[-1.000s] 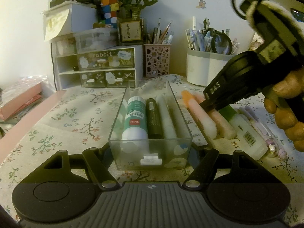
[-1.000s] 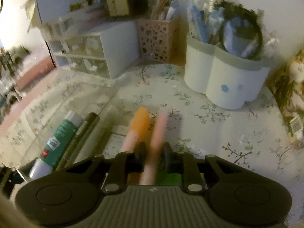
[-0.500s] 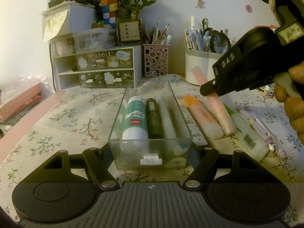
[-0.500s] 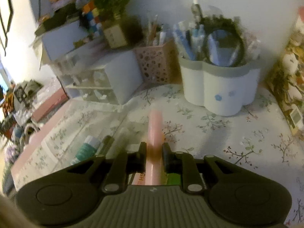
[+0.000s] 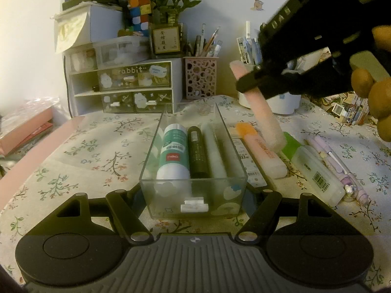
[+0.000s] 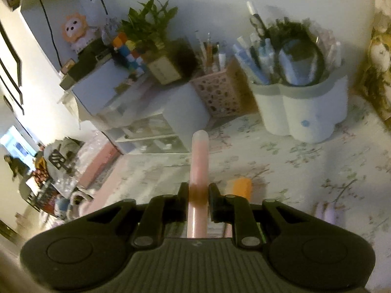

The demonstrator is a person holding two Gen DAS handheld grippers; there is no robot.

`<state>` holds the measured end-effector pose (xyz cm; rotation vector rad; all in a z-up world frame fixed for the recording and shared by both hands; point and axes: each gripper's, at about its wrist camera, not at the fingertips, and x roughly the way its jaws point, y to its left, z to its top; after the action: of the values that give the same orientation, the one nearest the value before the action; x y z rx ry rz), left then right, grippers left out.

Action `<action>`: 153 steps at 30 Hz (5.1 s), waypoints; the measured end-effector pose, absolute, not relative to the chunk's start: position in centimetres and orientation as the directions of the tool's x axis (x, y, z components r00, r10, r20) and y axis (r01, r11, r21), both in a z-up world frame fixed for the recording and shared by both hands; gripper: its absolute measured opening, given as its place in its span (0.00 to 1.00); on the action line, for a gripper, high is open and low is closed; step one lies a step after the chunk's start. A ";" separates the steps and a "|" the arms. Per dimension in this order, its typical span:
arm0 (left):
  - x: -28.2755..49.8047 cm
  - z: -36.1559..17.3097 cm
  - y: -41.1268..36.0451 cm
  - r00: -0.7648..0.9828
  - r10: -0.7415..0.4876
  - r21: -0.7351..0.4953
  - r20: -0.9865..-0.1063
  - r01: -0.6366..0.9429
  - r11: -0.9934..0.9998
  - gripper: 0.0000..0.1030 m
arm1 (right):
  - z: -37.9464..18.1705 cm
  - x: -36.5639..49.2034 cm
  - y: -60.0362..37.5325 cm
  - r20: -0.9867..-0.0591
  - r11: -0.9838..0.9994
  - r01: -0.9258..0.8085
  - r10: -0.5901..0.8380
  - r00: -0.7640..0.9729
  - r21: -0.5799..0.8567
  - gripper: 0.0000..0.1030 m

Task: Organize stationery
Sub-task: 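Lift the pink highlighter with the right gripper, lower it into the clear box, release, then move the right gripper to the orange-capped highlighter and close on it, then lift the orange highlighter upright with the right gripper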

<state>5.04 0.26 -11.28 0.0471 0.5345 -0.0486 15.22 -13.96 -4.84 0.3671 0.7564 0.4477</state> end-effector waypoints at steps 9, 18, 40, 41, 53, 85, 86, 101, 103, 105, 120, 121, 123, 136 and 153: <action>5.0 -11.3 0.3 0.859 -0.034 0.032 -0.510 0.059 0.998 0.71 | -5.6 15.8 -12.0 -0.582 0.774 -0.205 0.597 0.552 0.599 0.20; 5.0 -11.3 0.3 0.859 -0.034 0.032 -0.510 0.059 0.998 0.71 | -6.2 16.2 -10.5 -0.615 0.792 -0.183 0.576 0.539 0.582 0.20; 5.0 -11.2 0.2 0.860 -0.036 0.032 -0.510 0.061 0.998 0.71 | -5.9 15.4 -14.2 -0.590 0.806 -0.165 0.538 0.602 0.568 0.22; 5.0 -11.2 0.2 0.860 -0.036 0.033 -0.510 0.061 0.998 0.71 | -5.8 15.3 -14.9 -0.586 0.810 -0.154 0.526 0.616 0.565 0.22; 5.0 -11.2 0.2 0.860 -0.036 0.033 -0.510 0.061 0.998 0.70 | -7.0 13.8 -20.5 -0.625 0.843 -0.015 0.410 0.664 0.537 0.22; 5.0 -11.2 0.2 0.860 -0.036 0.034 -0.509 0.061 0.998 0.71 | -7.9 16.7 -12.9 -0.769 0.937 -0.227 0.347 0.537 0.264 0.26; 5.0 -11.2 0.2 0.860 -0.036 0.034 -0.509 0.062 0.997 0.71 | -8.0 16.9 -12.6 -0.775 0.941 -0.231 0.334 0.536 0.246 0.27; 4.8 -11.2 0.0 0.861 -0.028 0.049 -0.507 0.062 0.997 0.71 | -8.7 18.5 -11.5 -0.782 0.949 -0.262 0.295 0.550 0.175 0.33; 4.8 -11.2 0.0 0.861 -0.029 0.049 -0.507 0.063 0.997 0.71 | -8.7 18.4 -11.4 -0.781 0.951 -0.258 0.290 0.553 0.170 0.33; 4.8 -11.2 0.0 0.861 -0.029 0.048 -0.508 0.062 0.997 0.71 | -8.6 18.2 -11.1 -0.782 0.953 -0.260 0.281 0.556 0.157 0.31; 4.8 -11.2 -0.1 0.861 -0.029 0.058 -0.507 0.068 0.996 0.71 | -8.8 18.5 -12.6 -0.762 0.943 -0.210 0.333 0.556 0.259 0.27; 4.7 -11.2 -0.1 0.861 -0.029 0.058 -0.507 0.068 0.996 0.71 | -8.8 18.5 -12.6 -0.760 0.941 -0.207 0.337 0.555 0.266 0.27; 4.7 -11.3 -0.1 0.862 -0.027 0.063 -0.506 0.068 0.996 0.71 | -8.8 18.4 -12.6 -0.759 0.941 -0.203 0.338 0.557 0.270 0.27; 4.6 -11.3 -0.3 0.862 -0.027 0.067 -0.506 0.071 0.995 0.71 | -8.8 18.2 -14.2 -0.744 0.923 -0.127 0.368 0.558 0.362 0.27; 4.8 -11.2 -0.1 0.860 -0.031 0.060 -0.509 0.072 0.996 0.71 | -7.7 17.0 -15.0 -0.685 0.893 -0.140 0.421 0.595 0.427 0.26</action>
<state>4.77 -0.13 -11.22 0.0780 0.5329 -0.0542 16.98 -14.98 -7.67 0.3475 0.8777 0.3336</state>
